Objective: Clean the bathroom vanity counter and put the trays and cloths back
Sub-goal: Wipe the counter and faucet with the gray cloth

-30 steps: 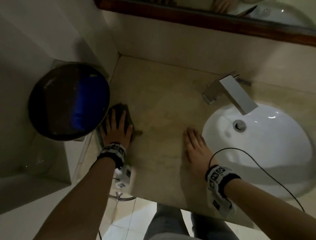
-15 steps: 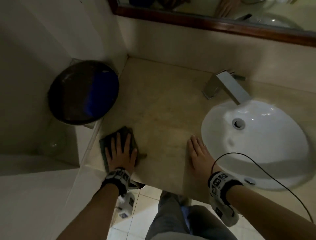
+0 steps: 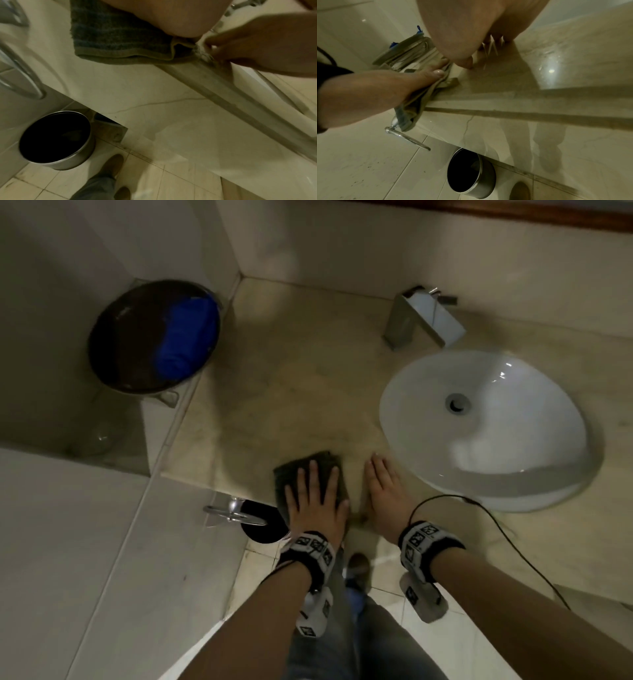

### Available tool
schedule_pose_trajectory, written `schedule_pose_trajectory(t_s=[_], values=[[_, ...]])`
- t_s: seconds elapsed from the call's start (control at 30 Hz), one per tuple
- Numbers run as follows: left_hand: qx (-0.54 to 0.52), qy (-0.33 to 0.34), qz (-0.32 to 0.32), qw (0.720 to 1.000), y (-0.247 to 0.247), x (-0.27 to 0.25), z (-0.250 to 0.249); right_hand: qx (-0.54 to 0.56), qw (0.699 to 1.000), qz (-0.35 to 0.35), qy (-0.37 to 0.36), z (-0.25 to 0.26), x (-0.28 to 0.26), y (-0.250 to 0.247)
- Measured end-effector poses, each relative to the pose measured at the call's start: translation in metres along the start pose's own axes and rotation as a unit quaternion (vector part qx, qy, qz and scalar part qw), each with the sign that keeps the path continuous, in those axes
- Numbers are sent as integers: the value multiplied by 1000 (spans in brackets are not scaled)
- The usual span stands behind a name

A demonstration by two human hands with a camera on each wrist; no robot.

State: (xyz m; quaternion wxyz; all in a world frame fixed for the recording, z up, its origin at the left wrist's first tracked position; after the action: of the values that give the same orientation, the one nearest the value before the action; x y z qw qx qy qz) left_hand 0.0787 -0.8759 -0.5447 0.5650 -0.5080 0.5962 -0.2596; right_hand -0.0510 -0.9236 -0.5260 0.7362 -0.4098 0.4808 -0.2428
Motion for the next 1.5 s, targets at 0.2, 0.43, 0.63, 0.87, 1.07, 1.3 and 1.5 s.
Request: schedule_pose_trajectory(t_s=[0.2,0.43,0.63,0.87,1.07,1.3,1.5], values=[[36,118,37,992,-9,7,27,-22,999,8,23,0,-1,-2],[23,7,-3,1000,-72,53,195,-25,997,-25,66,9,3,-4],[10,-15,-29,999,-89,63,230,-44,989,-46,130,3,1,-8],[-4,-5,-22,1000,-84,90,174,36,970,-72,231,-19,-17,-5],[43,70,0,997,-75,129,52,78,971,-53,220,-21,-17,-6],[67,225,67,970,-7,44,-51,51,965,-78,246,-59,-55,-3],[126,295,73,944,-18,67,-35,35,980,-55,189,-73,-56,3]])
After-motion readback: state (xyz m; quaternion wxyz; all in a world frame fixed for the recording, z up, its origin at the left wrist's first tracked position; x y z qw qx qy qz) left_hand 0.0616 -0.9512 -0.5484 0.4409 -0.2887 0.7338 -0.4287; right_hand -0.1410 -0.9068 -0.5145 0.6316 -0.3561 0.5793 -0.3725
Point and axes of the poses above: each hand's wrist, its own x-axis towards the middle knuckle, its own y-axis out of the palm, z = x × y, the point moved 8 cm from there along x, towards the middle knuckle, and after that the axes turned 5 degrees about -x, right-handed, at the moved point
